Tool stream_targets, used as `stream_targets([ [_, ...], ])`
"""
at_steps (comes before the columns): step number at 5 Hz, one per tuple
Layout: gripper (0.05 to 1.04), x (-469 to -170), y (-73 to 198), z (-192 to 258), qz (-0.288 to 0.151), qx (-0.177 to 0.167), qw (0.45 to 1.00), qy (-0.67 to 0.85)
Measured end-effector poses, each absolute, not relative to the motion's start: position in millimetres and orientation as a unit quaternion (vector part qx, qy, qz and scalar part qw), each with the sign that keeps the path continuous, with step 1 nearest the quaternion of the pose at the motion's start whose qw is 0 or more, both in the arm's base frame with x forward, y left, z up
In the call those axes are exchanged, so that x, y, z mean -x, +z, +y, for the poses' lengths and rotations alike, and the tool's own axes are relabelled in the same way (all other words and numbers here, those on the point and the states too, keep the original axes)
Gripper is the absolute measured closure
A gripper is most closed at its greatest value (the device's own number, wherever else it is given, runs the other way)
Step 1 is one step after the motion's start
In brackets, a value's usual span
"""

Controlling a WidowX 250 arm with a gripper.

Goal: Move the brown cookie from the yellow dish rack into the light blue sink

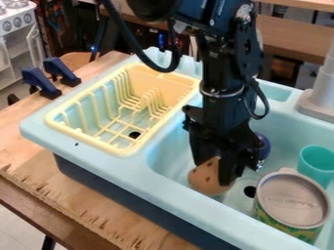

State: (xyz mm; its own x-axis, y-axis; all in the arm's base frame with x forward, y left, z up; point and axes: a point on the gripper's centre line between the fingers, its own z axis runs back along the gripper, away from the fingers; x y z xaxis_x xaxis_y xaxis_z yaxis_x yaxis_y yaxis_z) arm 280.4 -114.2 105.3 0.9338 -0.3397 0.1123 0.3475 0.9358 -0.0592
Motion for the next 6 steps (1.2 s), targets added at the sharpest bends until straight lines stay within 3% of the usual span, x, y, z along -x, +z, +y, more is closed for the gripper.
stream_targets([
  [1,0.413,-276,104,-118,-0.045,0.039,0.982,-0.182],
  [2,0.123,-279,98,-105,-0.03,0.035,0.985,-0.167],
  [3,0.073,-277,101,-95,-0.029,0.034,0.988,-0.15],
  [5,0.077,-271,151,-82,-0.093,0.044,0.985,-0.136],
  [6,0.077,-269,174,-90,-0.1,0.061,0.982,-0.148],
])
